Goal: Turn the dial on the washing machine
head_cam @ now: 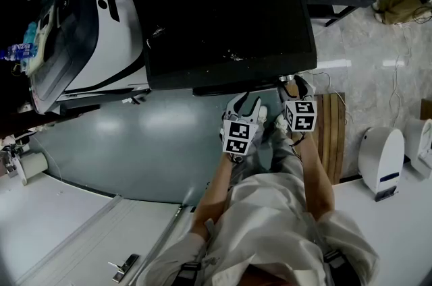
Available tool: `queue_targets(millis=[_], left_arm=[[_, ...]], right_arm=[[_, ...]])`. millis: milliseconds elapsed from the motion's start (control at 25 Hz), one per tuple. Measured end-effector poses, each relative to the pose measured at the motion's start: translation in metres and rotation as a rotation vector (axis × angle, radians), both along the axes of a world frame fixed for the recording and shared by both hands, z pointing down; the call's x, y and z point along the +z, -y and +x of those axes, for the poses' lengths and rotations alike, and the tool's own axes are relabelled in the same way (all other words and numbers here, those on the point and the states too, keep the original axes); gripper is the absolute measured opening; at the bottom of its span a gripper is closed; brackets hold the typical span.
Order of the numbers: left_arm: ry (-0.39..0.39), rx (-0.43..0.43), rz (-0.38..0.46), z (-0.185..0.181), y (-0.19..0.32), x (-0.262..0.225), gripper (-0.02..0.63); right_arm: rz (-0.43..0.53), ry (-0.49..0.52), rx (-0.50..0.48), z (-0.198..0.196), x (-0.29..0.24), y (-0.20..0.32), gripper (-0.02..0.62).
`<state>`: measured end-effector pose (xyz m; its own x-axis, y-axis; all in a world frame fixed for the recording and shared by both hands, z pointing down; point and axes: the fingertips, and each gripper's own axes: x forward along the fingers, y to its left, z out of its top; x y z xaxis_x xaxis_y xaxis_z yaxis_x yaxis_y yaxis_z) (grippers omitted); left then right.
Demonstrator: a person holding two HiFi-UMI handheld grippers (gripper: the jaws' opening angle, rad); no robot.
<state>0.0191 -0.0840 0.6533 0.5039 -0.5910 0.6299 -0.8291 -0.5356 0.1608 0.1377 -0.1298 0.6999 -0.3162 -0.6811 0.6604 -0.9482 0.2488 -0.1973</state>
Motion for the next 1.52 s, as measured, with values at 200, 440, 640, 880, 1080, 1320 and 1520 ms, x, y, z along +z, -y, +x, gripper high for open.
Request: queue_targets(millis=[200, 440, 640, 880, 1080, 1320, 1520], left_arm=[[-0.004, 0.008, 0.0, 0.0008, -0.0002, 0.0008, 0.144], [-0.008, 0.005, -0.001, 0.0028, -0.0015, 0.0007, 0.143], [-0.01, -0.002, 0.0, 0.0018, -0.0013, -0.0003, 0.144], [-0.01, -0.008, 0.001, 0.0011, -0.0019, -0.0005, 0.143], [-0.01, -0.009, 0.001, 0.0012, -0.0021, -0.0006, 0.144], [-0.009, -0.009, 0.0, 0.0014, -0.0032, -0.0003, 0.144], [-0.008, -0.011, -0.001, 0.0011, -0.0037, -0.0002, 0.144]], right_arm=[[-0.017, 0.066, 0.02, 0.0004, 0.0022, -0.0003, 0.265], [-0.033, 0.157, 0.04, 0.0024, 0.0031, -0.0001, 0.265], [-0.041, 0.214, 0.054, 0.0024, 0.0033, 0.0006, 0.265], [-0.051, 0.276, 0.071, 0.0033, 0.004, 0.0006, 0.265], [-0.058, 0.33, 0.092, 0.0043, 0.0048, 0.0009, 0.265], [-0.066, 0.386, 0.115, 0.0048, 0.0052, 0.0008, 0.265], [-0.074, 0.439, 0.141, 0.0058, 0.0062, 0.001, 0.267]])
